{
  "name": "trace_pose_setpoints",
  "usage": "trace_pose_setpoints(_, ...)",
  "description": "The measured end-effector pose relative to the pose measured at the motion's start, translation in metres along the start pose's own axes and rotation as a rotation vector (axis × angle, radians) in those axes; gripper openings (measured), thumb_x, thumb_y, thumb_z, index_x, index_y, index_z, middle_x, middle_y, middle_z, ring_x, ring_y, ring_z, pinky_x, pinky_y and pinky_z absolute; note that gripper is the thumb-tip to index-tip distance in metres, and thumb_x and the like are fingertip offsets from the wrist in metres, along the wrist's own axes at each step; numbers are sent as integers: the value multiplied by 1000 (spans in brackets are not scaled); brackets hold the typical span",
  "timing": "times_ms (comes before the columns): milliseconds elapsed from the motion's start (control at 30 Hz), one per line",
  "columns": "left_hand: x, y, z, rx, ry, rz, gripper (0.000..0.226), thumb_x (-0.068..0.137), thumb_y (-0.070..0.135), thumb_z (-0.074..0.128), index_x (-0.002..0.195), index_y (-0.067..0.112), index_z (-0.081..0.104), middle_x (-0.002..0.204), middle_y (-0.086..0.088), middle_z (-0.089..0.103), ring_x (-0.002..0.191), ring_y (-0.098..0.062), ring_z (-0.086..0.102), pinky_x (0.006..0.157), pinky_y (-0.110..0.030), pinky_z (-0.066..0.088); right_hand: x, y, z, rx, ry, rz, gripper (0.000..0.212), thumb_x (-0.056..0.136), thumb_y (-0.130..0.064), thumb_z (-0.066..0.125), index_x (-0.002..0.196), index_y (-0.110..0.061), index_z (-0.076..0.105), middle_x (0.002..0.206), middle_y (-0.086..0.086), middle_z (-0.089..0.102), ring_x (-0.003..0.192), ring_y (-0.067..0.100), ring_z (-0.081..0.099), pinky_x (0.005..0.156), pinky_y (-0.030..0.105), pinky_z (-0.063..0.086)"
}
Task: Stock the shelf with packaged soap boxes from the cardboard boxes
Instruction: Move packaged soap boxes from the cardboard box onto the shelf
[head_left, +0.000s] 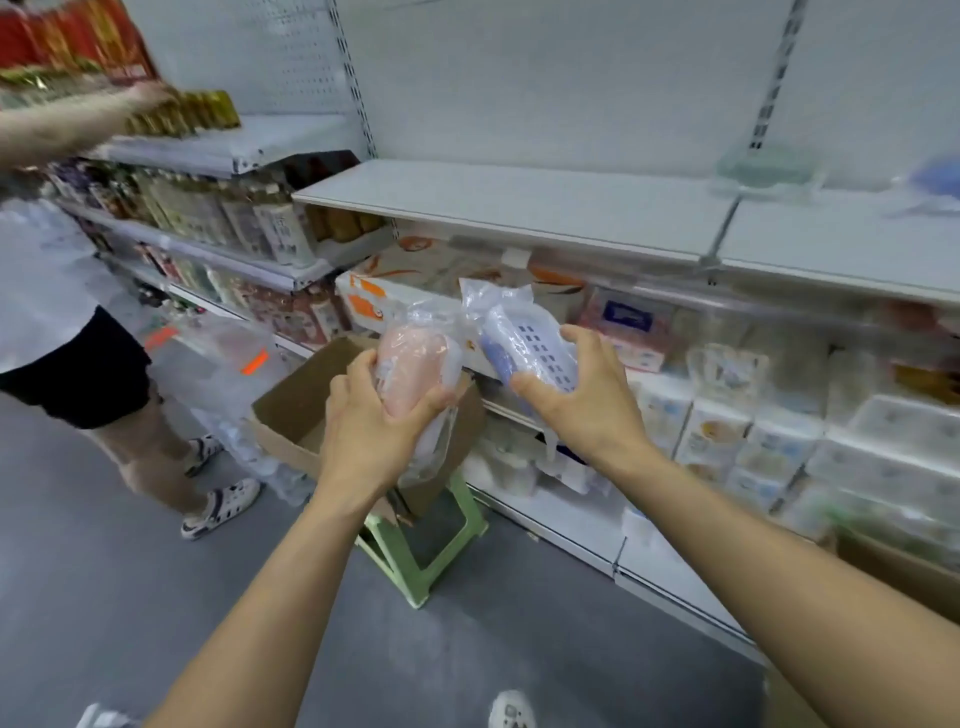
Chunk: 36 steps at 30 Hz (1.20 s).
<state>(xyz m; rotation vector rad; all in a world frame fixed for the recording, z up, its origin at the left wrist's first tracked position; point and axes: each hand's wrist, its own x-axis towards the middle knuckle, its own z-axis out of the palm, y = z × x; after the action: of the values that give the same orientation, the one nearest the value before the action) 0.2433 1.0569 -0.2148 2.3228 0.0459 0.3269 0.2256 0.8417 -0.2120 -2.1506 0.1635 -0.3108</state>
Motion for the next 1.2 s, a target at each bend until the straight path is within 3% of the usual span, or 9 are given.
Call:
trace_pose_setpoints(233,155,-84,6,27,-119,-105,96,63,83,56,144,40,27,137,-5,41,124,-26,42,98,-42,40,135,-15,127,72,-144,122,79,75,-63,60,142,-28,36,146,-5,37,132,17,37,102,38,37)
trace_pose_setpoints(500,271,-196,34,39,-287,-288,92,63,81,56,143,45,28,122,-4,42,112,-30,51,97,-50,47,216,3,259,102,-277,359,70,81,-57,63,138,-21,44,144,-1,41,128,18,45,101,39,42)
trace_pose_setpoints(633,320,-265,71,28,-435,-347,77,79,65,56,146,43,26,136,-9,40,123,-33,45,103,-51,42,245,27,335,172,-297,588,65,82,-51,65,136,-21,44,133,0,44,109,17,50,88,28,45)
trace_pose_setpoints(700,347,-298,92,13,-509,-362,82,75,66,53,148,40,28,144,-10,40,130,-34,42,106,-52,39,256,41,375,186,-313,711,66,84,-47,65,139,-19,40,133,1,43,112,19,49,87,27,42)
trace_pose_setpoints(767,377,-326,115,40,-611,-378,85,74,68,49,150,39,25,149,-10,37,135,-34,38,110,-50,35,267,58,414,201,-279,827,81,71,-58,64,139,-20,40,137,4,43,118,23,50,92,31,45)
trace_pose_setpoints(867,418,-364,155,129,-735,-320,79,85,64,52,152,35,23,152,-11,36,139,-33,33,111,-47,30,285,83,462,216,-150,967,77,74,-53,68,138,-17,42,131,8,51,110,25,55,78,28,46)
trace_pose_setpoints(967,446,-396,198,187,-825,-261,86,77,77,49,150,39,24,151,-15,36,137,-37,33,111,-52,31,300,114,496,170,-83,1066,67,85,-43,66,139,-12,42,133,8,53,116,27,54,88,31,43)
trace_pose_setpoints(1100,460,-422,242,368,-922,-176,76,86,69,48,150,40,22,150,-20,30,136,-42,30,110,-53,28,312,151,528,36,-131,1148,70,82,-54,63,137,-15,45,133,11,49,118,30,49,94,36,45)
trace_pose_setpoints(1200,460,-433,258,447,-974,-146,75,86,66,51,150,36,25,150,-18,29,135,-40,29,108,-51,28,314,169,544,-45,-164,1166,72,82,-56,62,139,-15,45,135,9,51,117,27,50,87,30,42)
